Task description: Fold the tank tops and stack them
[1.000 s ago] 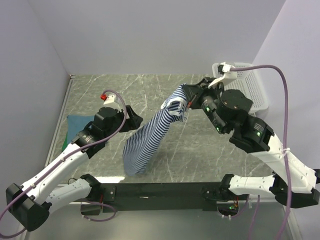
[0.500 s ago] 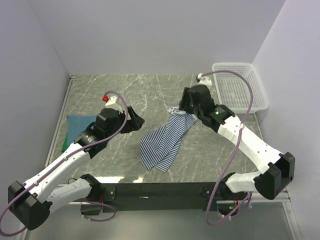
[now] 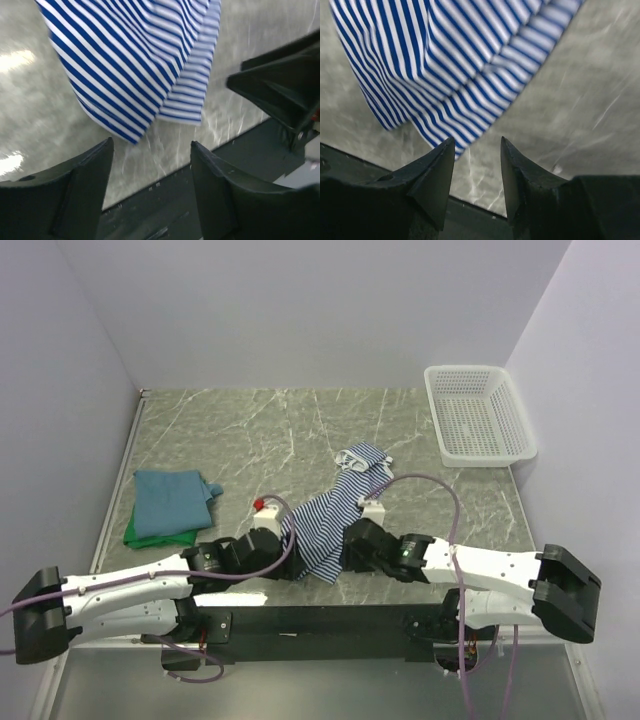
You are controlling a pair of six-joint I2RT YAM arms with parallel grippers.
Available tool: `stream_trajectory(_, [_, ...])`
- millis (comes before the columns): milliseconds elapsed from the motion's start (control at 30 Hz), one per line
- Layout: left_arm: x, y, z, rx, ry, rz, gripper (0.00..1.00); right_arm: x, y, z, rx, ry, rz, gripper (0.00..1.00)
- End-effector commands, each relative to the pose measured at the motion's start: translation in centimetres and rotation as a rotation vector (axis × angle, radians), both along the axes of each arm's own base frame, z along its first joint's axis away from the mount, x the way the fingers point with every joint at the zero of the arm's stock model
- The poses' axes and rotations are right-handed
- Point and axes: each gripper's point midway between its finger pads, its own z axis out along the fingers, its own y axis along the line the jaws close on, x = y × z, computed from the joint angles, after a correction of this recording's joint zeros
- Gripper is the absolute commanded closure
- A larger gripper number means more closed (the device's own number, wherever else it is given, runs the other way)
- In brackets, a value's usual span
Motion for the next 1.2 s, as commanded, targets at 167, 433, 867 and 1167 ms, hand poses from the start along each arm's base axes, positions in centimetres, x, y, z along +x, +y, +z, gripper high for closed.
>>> stream_trajectory(167, [-1.3, -0.8, -3.1, 0.175, -0.035, 0.027, 0.25, -2.2, 3.7, -0.7, 0.11, 0.025, -0.039, 0.5])
stream_trajectory(433, [-0.6, -1.7, -5.3, 0.281, -0.046, 0.034, 0.35, -2.9, 4.5, -3.4, 0.066, 0.055, -0.056, 0.48])
stream_trajectory(867, [-0.1, -1.8, -6.9, 0.313, -0.051, 0.043, 0.82, -3.3, 2.5, -5.5, 0.017, 0.063, -0.134, 0.92])
stream_trajectory(1167, [1.7, -2.1, -0.7, 0.131, -0.098, 0.105, 0.99, -3.1, -1.6, -3.9, 0.052, 0.016, -0.235, 1.0])
